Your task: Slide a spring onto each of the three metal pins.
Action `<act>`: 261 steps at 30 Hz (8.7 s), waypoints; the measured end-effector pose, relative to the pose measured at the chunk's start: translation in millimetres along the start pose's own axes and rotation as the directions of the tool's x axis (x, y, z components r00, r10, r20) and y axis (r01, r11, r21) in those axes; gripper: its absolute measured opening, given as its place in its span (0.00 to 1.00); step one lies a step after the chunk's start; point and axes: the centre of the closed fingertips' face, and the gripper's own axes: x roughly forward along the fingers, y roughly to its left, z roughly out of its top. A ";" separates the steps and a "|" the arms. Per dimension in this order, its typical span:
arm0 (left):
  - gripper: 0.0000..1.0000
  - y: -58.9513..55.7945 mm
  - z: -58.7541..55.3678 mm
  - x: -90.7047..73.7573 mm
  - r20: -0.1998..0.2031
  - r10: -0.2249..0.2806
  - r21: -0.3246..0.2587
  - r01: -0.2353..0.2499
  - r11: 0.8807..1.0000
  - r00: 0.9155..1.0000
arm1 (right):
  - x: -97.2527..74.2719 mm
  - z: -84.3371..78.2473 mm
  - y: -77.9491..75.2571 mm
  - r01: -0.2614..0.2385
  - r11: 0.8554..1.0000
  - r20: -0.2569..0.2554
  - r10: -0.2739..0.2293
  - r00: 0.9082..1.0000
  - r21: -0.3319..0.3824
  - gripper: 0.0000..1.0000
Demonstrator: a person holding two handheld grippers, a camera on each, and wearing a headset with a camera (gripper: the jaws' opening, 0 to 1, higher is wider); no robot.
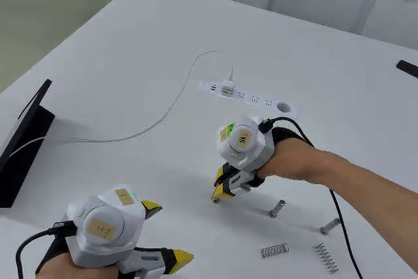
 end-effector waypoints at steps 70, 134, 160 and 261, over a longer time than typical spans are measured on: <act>0.67 -15.3 23.0 0.3 0.022 -0.007 0.004 0.007 1.000 1.000 | -105.7 -35.6 24.5 0.174 0.818 0.335 -0.405 0.851 0.549 0.54; 0.77 -19.8 30.7 40.6 -0.030 -0.044 0.025 0.045 0.999 0.999 | -115.3 -152.4 130.1 0.105 0.492 0.272 -0.632 0.726 0.864 0.88; 0.76 -79.4 33.9 94.8 -0.112 -0.194 0.125 0.207 0.970 0.975 | -123.6 -173.8 146.5 0.100 0.436 0.246 -0.666 0.705 0.894 0.89; 0.10 -106.8 35.4 87.1 -0.169 -0.207 0.293 0.250 0.923 0.964 | -105.3 -117.6 149.9 -0.019 0.530 0.380 -0.582 0.718 0.848 0.70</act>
